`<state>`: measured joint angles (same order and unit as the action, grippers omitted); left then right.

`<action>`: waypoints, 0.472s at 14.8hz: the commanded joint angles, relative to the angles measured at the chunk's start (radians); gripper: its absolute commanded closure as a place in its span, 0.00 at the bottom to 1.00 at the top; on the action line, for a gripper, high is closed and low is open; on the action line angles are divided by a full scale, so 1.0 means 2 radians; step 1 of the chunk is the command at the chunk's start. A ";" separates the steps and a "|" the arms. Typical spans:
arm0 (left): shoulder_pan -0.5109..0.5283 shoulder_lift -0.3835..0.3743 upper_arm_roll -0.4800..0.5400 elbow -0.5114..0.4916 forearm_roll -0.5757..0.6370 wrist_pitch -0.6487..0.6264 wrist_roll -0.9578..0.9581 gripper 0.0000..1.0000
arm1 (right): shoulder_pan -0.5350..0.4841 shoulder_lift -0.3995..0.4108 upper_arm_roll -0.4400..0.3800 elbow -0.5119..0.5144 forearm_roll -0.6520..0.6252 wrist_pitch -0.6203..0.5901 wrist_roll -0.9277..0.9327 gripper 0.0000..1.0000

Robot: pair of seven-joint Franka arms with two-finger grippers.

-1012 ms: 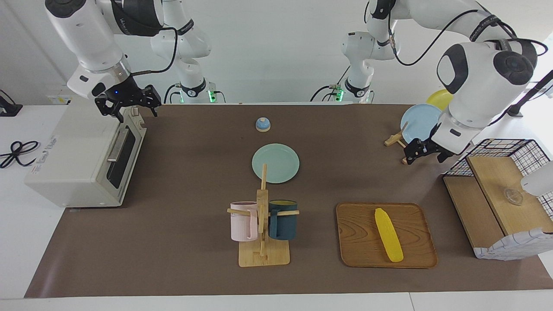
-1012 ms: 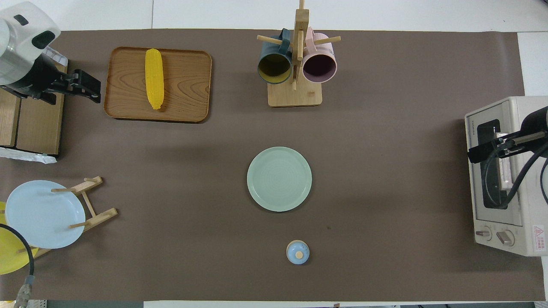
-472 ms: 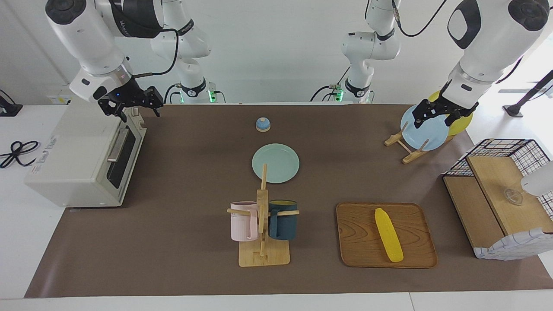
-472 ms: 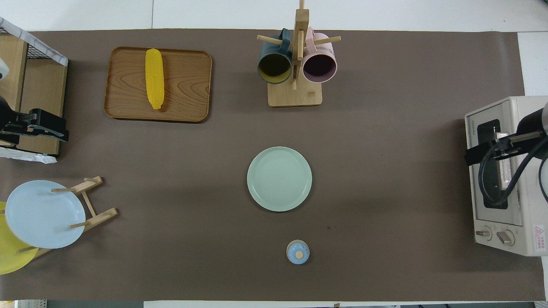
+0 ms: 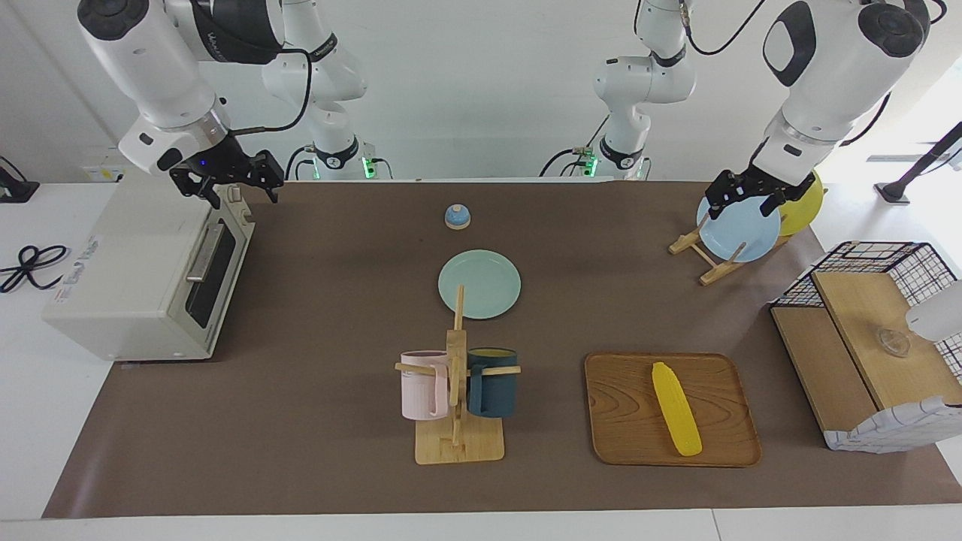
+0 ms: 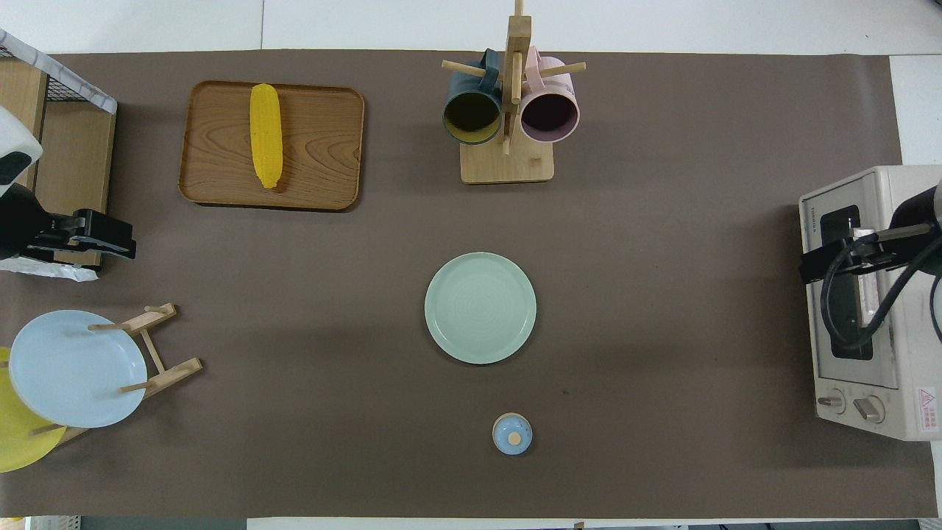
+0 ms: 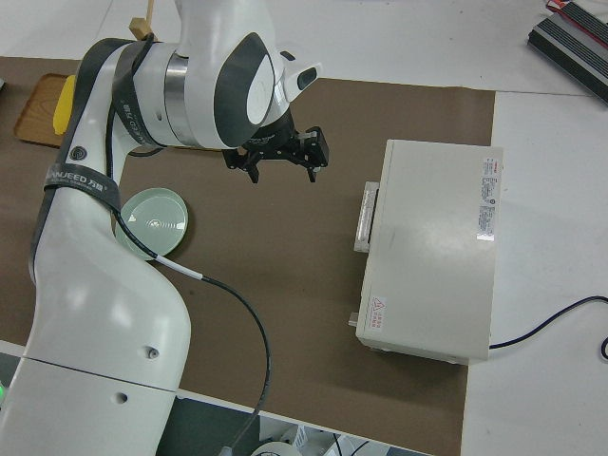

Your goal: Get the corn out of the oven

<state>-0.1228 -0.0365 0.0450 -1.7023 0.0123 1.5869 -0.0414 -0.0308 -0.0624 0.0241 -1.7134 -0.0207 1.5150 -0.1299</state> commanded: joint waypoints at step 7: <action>0.008 -0.007 -0.009 -0.018 -0.020 0.034 0.005 0.00 | 0.000 0.012 -0.001 0.011 -0.003 0.003 0.006 0.00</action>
<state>-0.1219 -0.0360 0.0390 -1.7089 -0.0034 1.6268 -0.0399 -0.0305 -0.0581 0.0231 -1.7089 -0.0235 1.5185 -0.1299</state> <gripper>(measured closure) 0.000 0.000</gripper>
